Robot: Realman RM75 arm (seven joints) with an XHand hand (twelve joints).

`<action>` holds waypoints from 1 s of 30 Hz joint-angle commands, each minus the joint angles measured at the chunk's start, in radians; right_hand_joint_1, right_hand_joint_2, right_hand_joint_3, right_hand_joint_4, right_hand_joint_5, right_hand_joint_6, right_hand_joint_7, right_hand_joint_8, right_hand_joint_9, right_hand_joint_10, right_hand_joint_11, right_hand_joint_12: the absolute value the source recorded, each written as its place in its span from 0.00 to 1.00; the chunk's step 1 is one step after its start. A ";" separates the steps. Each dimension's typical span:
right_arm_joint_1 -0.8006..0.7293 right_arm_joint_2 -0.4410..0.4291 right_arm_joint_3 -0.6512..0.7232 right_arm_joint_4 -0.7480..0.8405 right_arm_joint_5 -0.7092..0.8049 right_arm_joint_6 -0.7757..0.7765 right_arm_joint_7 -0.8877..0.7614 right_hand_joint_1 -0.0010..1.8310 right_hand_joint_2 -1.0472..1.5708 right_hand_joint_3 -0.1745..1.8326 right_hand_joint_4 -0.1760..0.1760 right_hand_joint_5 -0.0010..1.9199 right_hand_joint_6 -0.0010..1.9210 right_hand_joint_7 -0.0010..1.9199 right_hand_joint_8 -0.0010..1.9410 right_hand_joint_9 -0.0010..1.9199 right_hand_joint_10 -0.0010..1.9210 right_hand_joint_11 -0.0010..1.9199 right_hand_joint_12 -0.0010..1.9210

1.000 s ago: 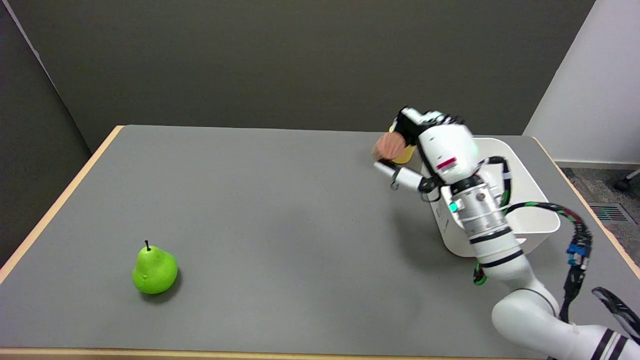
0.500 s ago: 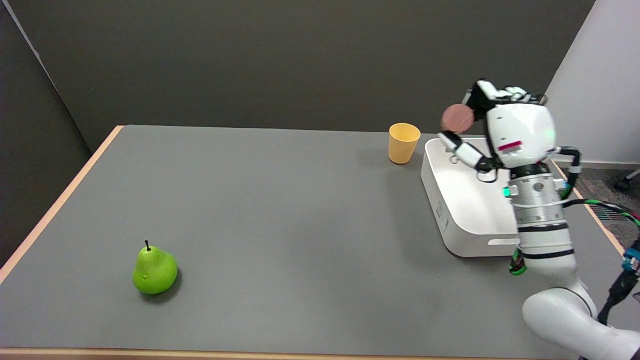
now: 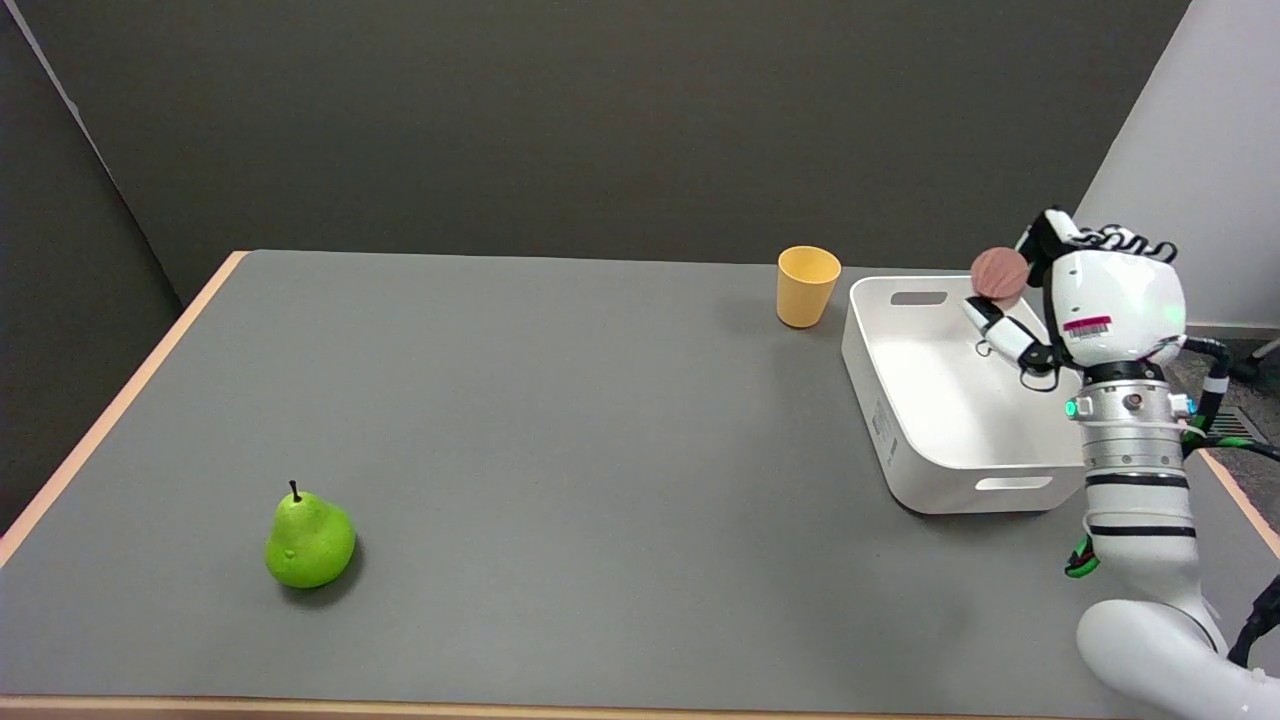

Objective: Place the wooden cylinder in the box.

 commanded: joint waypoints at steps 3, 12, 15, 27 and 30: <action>0.011 0.007 -0.039 -0.099 0.100 0.036 0.031 0.39 0.69 0.57 0.57 0.27 0.51 0.30 0.34 0.29 0.57 0.25 0.88; 0.024 0.010 -0.069 -0.111 0.100 0.034 0.074 0.30 0.68 0.53 0.72 0.23 0.47 0.28 0.31 0.24 0.56 0.21 0.83; 0.033 0.012 -0.084 -0.111 0.100 0.036 0.077 0.29 0.68 0.53 0.73 0.22 0.44 0.27 0.29 0.23 0.54 0.19 0.81; 0.086 0.015 -0.186 0.018 -0.077 0.064 0.220 0.26 0.67 0.53 0.66 0.18 0.35 0.25 0.27 0.20 0.51 0.17 0.79; 0.131 0.012 -0.259 0.078 -0.222 0.066 0.274 0.24 0.66 0.54 0.64 0.17 0.31 0.23 0.26 0.18 0.49 0.15 0.78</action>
